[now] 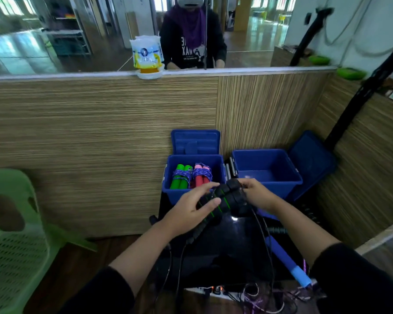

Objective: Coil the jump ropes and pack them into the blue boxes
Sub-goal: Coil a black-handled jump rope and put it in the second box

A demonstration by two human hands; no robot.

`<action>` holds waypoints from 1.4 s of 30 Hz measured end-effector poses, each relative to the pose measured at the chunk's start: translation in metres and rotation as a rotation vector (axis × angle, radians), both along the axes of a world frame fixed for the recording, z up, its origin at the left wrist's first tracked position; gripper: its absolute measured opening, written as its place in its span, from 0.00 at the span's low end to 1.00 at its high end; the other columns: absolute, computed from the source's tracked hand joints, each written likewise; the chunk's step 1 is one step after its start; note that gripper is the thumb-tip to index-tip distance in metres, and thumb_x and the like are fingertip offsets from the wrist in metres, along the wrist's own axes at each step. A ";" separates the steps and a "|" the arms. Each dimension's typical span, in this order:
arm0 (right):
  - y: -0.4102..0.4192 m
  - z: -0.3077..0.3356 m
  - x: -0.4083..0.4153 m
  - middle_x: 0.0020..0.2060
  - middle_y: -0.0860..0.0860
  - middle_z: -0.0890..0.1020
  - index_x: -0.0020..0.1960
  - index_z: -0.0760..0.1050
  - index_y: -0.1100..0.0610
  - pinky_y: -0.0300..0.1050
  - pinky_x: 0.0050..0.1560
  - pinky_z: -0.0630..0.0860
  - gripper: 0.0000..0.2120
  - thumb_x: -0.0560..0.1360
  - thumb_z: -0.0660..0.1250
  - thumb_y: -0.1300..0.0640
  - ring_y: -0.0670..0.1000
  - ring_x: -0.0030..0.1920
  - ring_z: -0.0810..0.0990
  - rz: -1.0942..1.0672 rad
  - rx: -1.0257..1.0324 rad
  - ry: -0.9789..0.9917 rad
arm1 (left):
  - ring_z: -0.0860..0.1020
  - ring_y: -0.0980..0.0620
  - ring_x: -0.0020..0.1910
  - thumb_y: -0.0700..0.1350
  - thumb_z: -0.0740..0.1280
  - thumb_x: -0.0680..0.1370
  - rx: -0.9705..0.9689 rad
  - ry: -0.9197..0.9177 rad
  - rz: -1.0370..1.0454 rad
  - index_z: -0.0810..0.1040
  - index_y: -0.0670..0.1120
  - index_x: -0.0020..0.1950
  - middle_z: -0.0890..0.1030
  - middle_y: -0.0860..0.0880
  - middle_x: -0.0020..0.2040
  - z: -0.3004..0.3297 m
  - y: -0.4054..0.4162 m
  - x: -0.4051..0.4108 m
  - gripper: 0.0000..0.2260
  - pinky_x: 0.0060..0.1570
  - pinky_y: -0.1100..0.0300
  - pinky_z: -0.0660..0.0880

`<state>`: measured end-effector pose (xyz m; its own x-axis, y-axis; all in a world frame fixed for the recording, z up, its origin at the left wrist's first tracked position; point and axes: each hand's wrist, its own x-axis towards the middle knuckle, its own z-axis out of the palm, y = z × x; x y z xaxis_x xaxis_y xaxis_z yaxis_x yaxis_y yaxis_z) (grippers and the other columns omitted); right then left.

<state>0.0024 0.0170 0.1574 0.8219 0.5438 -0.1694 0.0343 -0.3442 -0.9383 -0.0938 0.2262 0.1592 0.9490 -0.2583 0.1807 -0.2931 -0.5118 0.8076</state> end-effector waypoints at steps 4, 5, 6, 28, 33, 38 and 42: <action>0.023 -0.011 -0.024 0.23 0.50 0.73 0.35 0.71 0.59 0.41 0.28 0.65 0.16 0.80 0.56 0.65 0.46 0.22 0.67 -0.172 0.131 0.111 | 0.76 0.68 0.52 0.49 0.65 0.80 -0.194 -0.014 0.155 0.75 0.58 0.63 0.78 0.67 0.47 0.002 0.002 0.010 0.12 0.53 0.74 0.67; 0.030 -0.016 -0.031 0.23 0.50 0.74 0.38 0.75 0.57 0.39 0.26 0.68 0.15 0.81 0.57 0.61 0.46 0.22 0.69 -0.187 0.148 0.142 | 0.77 0.68 0.49 0.48 0.65 0.80 -0.254 -0.016 0.207 0.75 0.57 0.61 0.79 0.65 0.44 0.003 0.002 0.012 0.11 0.50 0.74 0.68; 0.037 -0.022 -0.039 0.25 0.51 0.75 0.44 0.77 0.54 0.38 0.26 0.72 0.12 0.81 0.57 0.58 0.46 0.23 0.71 -0.175 0.168 0.185 | 0.78 0.66 0.46 0.48 0.64 0.80 -0.324 -0.018 0.268 0.76 0.57 0.60 0.79 0.62 0.43 0.003 0.002 0.016 0.10 0.47 0.74 0.70; 0.023 0.037 -0.018 0.44 0.48 0.76 0.50 0.81 0.60 0.24 0.45 0.66 0.08 0.77 0.65 0.58 0.44 0.45 0.75 0.279 -0.363 -0.448 | 0.77 0.51 0.45 0.59 0.52 0.79 0.195 0.002 0.115 0.77 0.51 0.55 0.76 0.54 0.41 -0.055 -0.010 0.012 0.19 0.49 0.48 0.74; 0.005 0.037 -0.008 0.40 0.45 0.80 0.46 0.83 0.57 0.31 0.46 0.73 0.05 0.72 0.72 0.56 0.39 0.42 0.78 0.228 -0.228 -0.199 | 0.75 0.63 0.58 0.65 0.55 0.78 0.169 -0.015 0.035 0.71 0.51 0.68 0.78 0.55 0.58 -0.034 -0.014 -0.007 0.25 0.56 0.64 0.71; -0.006 0.039 -0.004 0.42 0.52 0.85 0.46 0.84 0.59 0.34 0.47 0.75 0.08 0.69 0.74 0.57 0.45 0.44 0.82 0.197 -0.099 0.017 | 0.75 0.62 0.59 0.62 0.59 0.77 0.033 -0.023 -0.009 0.68 0.59 0.69 0.79 0.57 0.55 -0.021 -0.013 -0.016 0.21 0.58 0.69 0.69; -0.007 0.034 -0.003 0.45 0.58 0.85 0.49 0.81 0.65 0.42 0.55 0.76 0.15 0.69 0.72 0.55 0.50 0.48 0.83 0.165 0.012 0.260 | 0.77 0.57 0.55 0.59 0.61 0.77 -0.061 -0.056 -0.015 0.71 0.63 0.65 0.80 0.56 0.49 -0.011 -0.013 -0.021 0.16 0.53 0.72 0.69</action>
